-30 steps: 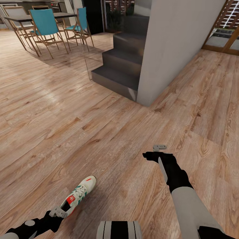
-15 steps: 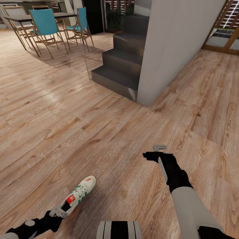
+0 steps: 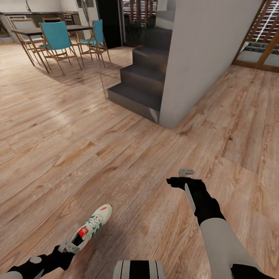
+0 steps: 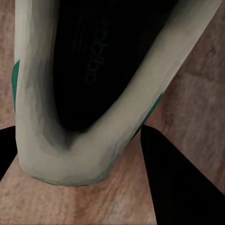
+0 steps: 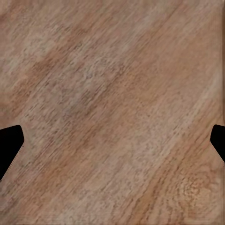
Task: Pick up the two gym shoes and the two sandals from the corridor floor and place them onto the hallstand (shoe rack) in the corridor, making sure they are on the rack and not on the floor. Arrange them so the two gym shoes are next to each other and the two sandals are next to each other.
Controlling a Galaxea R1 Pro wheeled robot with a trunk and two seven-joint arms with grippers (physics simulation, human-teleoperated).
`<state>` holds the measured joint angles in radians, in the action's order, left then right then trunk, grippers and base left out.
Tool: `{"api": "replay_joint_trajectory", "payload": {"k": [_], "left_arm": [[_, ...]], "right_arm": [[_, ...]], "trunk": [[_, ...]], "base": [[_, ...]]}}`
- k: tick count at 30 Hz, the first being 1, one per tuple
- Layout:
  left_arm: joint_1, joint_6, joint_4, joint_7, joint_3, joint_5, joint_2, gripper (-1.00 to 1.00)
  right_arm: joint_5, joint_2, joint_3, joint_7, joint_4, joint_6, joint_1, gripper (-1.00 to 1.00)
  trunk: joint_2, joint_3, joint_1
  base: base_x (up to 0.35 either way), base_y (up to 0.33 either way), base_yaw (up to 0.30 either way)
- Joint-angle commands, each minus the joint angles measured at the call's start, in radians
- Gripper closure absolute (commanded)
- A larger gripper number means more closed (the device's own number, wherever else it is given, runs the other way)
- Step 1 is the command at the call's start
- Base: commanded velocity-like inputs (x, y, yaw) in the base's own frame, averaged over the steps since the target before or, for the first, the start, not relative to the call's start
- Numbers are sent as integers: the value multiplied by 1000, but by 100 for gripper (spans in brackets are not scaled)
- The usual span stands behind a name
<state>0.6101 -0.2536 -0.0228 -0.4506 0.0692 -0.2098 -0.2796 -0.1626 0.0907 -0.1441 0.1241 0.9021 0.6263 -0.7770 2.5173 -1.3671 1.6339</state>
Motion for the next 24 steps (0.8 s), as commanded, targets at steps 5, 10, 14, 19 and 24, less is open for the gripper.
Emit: {"api": "replay_joint_trajectory", "payload": {"k": [5, 10, 14, 19, 24], "left_arm": [[0, -8, -10, -1, 4, 2, 5, 100], [0, -7, -55, -2, -3, 6, 18, 100], [1, -5, -96, -2, -57, 7, 57, 100], [2, 44, -197, -3, -81, 13, 81, 100], [3, 316, -463, -3, -83, 146, 107, 100]], "right_arm": [[-11, 1, -4, 10, 1, 4, 0, -100], [-11, 1, -1, 13, 1, 3, 0, -100], [-11, 1, 0, 15, -1, -8, 0, -100], [-11, 1, 1, 13, 1, -9, 0, -100], [-11, 1, 0, 9, 1, -11, 0, -100]], "trunk": [[-1, 19, -2], [-2, 38, -5], [-3, 54, -6], [-4, 73, -9], [-5, 92, -11]], "base": [[0, 0, 0], [0, 0, 0], [0, 0, 0], [0, 0, 0], [0, 0, 0]]}}
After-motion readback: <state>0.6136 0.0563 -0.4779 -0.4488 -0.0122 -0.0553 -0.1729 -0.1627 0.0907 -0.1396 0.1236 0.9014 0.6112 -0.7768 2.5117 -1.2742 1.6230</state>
